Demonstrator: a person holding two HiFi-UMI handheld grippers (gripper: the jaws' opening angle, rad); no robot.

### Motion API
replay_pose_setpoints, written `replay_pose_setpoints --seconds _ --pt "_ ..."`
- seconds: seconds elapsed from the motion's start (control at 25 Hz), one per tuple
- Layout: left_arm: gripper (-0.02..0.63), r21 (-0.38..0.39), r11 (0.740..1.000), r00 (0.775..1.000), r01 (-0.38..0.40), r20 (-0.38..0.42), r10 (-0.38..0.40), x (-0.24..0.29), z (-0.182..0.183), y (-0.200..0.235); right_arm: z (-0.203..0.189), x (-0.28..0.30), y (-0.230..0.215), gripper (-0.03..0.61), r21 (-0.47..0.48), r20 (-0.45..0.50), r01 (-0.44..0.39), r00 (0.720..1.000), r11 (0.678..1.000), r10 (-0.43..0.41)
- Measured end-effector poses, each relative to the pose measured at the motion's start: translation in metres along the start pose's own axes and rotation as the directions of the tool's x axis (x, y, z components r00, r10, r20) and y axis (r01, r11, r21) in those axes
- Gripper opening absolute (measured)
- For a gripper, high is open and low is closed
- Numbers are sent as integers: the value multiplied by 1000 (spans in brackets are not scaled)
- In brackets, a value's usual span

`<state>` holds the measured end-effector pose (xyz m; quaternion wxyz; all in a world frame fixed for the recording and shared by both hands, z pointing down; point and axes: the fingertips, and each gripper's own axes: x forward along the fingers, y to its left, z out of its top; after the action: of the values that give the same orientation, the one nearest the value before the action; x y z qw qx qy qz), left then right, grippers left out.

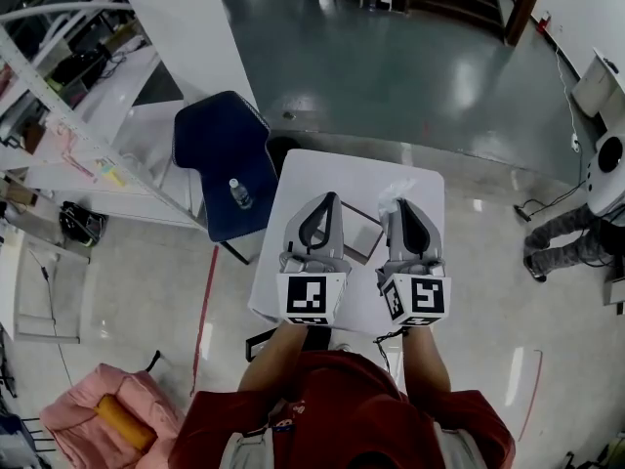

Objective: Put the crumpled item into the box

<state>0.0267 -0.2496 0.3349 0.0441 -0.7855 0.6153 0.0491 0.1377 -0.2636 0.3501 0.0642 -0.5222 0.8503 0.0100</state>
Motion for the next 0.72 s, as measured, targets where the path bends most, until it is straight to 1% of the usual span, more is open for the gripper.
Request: replay_pose_setpoints --seconds 0.12,0.52,0.72 --pt "3 -4 1000 1000 -10 9 11 7 -2 10 -7 13 2 5 3 -11 -10 1000 1000 10" --pt "3 -16 1000 1000 -20 -21 20 28 -18 30 -26 44 0 4 13 -50 -12 999 1000 12" --pt "3 -35 999 1000 -31 -6 30 33 -23 43 -41 55 4 3 15 -80 -13 997 1000 14"
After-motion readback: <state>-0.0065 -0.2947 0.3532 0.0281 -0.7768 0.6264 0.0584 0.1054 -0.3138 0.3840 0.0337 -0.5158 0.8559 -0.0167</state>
